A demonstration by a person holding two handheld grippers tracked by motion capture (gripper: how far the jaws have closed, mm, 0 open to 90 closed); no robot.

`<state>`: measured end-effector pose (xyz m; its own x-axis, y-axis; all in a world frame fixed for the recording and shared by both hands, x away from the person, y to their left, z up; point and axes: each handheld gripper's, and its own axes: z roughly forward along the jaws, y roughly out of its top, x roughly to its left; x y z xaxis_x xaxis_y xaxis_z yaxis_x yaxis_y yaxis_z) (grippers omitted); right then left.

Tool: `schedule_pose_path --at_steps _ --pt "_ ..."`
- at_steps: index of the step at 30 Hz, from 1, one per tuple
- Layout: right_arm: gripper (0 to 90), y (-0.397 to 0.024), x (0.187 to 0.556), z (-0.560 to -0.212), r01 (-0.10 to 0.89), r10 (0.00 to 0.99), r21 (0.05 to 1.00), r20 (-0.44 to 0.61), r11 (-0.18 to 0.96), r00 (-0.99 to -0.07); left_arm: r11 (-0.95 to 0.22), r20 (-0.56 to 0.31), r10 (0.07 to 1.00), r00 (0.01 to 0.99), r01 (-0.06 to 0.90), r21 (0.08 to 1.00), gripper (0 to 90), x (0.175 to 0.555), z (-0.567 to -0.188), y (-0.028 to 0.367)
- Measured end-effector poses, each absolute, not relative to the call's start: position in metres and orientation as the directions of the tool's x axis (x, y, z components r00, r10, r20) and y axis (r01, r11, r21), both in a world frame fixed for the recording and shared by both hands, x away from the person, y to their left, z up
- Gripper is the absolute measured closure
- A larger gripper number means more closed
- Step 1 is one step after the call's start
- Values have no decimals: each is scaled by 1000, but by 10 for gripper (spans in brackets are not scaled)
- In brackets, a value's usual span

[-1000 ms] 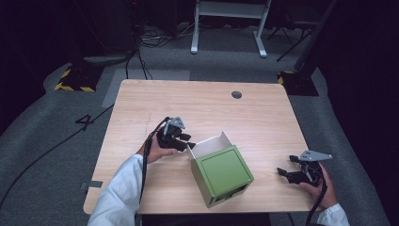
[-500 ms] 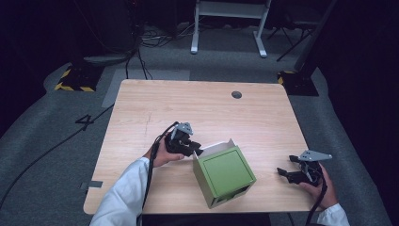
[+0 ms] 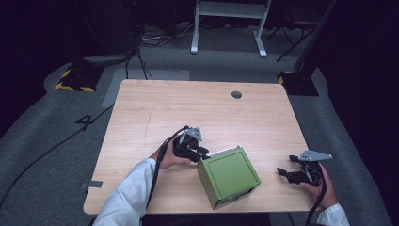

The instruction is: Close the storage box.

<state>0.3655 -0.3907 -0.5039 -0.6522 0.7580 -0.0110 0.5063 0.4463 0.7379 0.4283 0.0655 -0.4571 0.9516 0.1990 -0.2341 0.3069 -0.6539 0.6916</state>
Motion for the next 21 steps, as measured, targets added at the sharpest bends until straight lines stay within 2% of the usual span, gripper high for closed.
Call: schedule_pose_path --at_steps 7,21 --pt "157 -391 365 -504 506 758 738 -11 446 -652 -645 -228 205 952 306 700 538 431 -457 64" --pt "156 -391 365 -504 506 758 738 -11 446 -652 -674 -129 216 968 243 698 520 424 -444 71"
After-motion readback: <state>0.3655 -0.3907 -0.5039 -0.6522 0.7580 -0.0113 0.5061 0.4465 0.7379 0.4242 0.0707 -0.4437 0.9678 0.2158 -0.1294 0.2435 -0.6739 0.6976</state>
